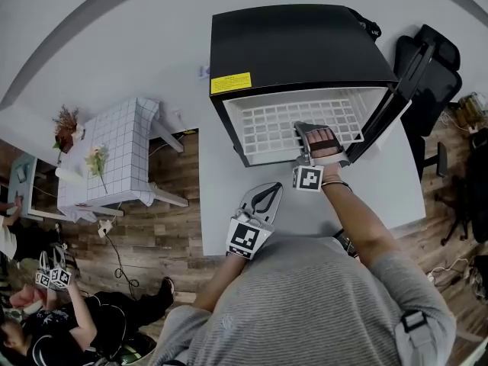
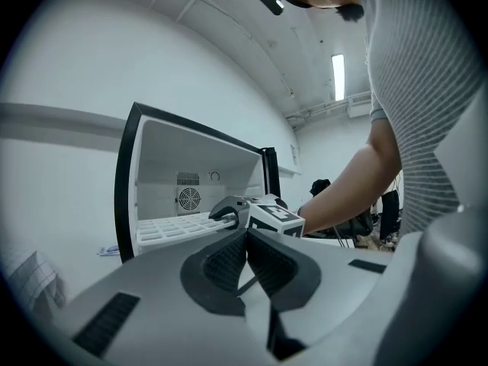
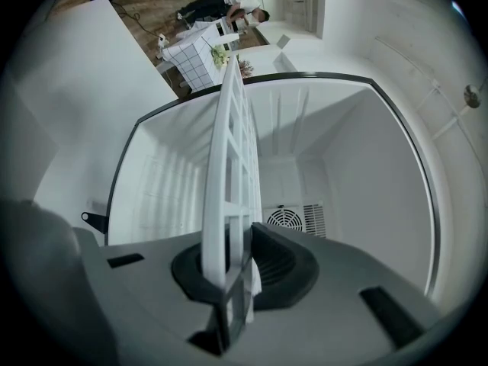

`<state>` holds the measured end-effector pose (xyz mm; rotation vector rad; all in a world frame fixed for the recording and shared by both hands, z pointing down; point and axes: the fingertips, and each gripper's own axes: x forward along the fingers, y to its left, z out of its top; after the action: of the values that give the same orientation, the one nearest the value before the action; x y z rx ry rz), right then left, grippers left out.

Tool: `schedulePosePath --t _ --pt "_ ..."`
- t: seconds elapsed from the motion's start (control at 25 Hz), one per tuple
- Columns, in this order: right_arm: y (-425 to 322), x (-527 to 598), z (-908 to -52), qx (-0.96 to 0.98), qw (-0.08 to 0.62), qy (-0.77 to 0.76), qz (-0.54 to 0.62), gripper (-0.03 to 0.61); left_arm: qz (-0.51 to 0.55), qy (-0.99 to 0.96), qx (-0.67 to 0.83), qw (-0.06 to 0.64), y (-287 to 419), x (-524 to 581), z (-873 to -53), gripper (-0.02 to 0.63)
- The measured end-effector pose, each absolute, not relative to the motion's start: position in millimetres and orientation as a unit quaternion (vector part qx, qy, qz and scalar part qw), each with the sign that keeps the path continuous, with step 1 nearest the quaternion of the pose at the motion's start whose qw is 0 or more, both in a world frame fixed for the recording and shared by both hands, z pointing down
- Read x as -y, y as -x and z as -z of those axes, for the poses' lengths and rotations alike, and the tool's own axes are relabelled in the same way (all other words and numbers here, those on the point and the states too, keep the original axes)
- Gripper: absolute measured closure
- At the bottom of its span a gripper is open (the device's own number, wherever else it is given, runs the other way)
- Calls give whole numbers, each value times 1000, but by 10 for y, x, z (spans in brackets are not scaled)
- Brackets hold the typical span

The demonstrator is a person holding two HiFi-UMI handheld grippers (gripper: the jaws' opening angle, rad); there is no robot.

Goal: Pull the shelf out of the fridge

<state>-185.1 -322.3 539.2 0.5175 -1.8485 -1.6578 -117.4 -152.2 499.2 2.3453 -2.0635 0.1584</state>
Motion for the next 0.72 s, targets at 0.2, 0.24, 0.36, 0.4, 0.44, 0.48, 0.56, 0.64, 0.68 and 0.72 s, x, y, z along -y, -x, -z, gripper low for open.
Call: schedulePosePath --t 0.2,0.24,0.36,0.4,0.44,0.48,0.56,0.64,0.68,0.72 --pt "1875 3247 -5378 696 298 -194 623 541 -26 -739 672 37 1320 1595 -5078 603" --pt "1878 3249 -5382 697 300 -193 622 541 -27 -736 675 44 1360 1607 -5117 603" --pt "1873 3243 -5393 699 304 -190 618 541 -42 -730 680 56 1423 1652 -5204 603" --pt "1877 3245 -5380 699 304 -190 619 541 -47 -730 679 59 1428 1677 -5210 603" --pt "1882 3249 -5368 698 304 -191 620 541 -51 -730 678 62 1435 1706 -5211 603" --pt "1884 3249 -5363 697 304 -190 621 541 -55 -730 678 63 1444 1734 -5210 603" --pt "1862 3221 -5370 697 304 -189 621 541 -57 -728 680 62 1461 1774 -5202 603" --pt "1814 3167 -5381 698 303 -188 621 541 -54 -727 682 61 1455 1781 -5209 603" --pt "1791 3143 -5387 698 303 -188 621 541 -53 -727 682 61 1445 1780 -5224 603" --pt "1774 3126 -5393 699 303 -188 620 541 -54 -727 682 64 1435 1780 -5250 603"
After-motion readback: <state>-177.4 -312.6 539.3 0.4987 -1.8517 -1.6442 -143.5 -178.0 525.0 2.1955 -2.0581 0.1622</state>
